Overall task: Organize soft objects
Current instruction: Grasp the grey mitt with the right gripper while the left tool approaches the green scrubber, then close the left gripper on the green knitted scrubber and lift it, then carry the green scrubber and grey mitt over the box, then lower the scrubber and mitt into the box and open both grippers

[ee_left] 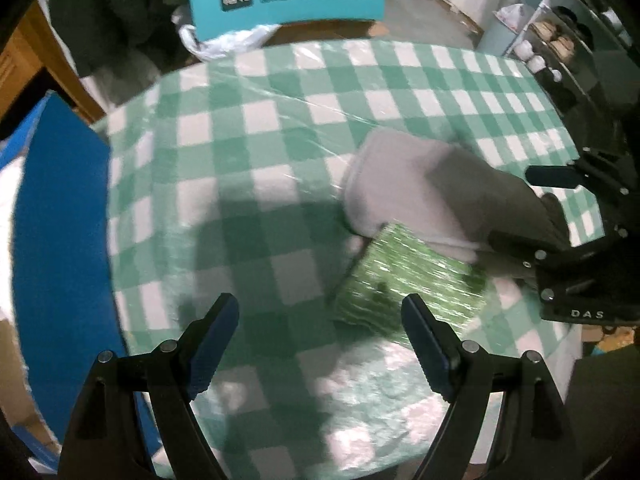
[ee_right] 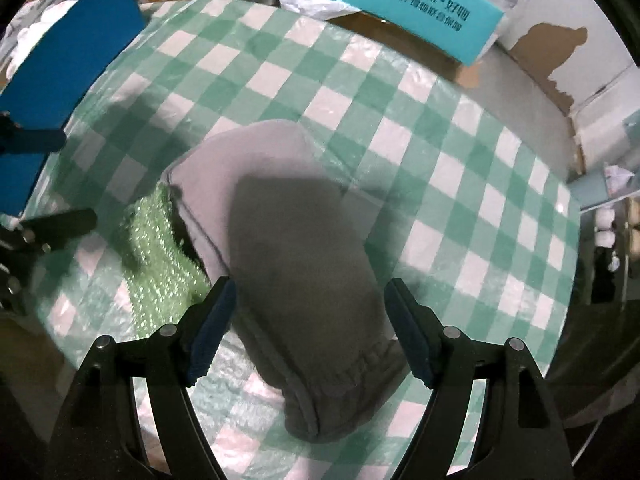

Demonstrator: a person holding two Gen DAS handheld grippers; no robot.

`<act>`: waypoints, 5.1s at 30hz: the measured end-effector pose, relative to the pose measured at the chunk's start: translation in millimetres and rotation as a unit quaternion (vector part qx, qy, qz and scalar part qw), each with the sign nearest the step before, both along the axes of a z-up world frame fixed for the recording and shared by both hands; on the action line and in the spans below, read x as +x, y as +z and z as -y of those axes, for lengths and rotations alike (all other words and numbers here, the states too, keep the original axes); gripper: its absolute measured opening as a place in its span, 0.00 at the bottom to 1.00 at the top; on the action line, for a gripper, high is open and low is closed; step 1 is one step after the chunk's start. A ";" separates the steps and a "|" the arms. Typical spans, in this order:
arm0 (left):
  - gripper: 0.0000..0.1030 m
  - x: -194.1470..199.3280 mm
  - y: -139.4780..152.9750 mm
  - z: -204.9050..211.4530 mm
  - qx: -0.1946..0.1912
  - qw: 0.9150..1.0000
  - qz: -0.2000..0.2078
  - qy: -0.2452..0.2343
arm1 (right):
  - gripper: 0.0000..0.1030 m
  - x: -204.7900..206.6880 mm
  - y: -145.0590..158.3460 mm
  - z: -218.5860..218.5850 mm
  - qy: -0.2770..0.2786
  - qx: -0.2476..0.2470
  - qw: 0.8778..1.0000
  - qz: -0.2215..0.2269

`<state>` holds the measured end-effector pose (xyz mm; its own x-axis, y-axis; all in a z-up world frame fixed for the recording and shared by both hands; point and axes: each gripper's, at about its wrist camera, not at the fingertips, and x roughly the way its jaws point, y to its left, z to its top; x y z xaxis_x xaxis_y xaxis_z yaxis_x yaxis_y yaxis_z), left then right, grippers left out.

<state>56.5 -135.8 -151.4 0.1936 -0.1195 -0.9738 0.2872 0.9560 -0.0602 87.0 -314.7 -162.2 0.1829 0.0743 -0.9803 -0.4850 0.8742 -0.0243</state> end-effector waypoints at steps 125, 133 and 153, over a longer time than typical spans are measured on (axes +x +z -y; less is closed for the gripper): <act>0.20 -22.1 136.1 -196.8 0.023 0.977 0.186 0.104 | 0.25 1.4 157.5 -215.5 0.010 0.174 0.980 0.099; 0.20 -24.1 129.4 -247.0 0.034 0.972 0.179 0.151 | 0.25 4.1 151.3 -261.0 0.031 0.180 0.980 0.080; 0.21 -29.9 84.8 -309.4 0.075 0.966 0.122 0.213 | 0.26 -0.4 111.5 -346.3 0.058 0.175 0.983 0.022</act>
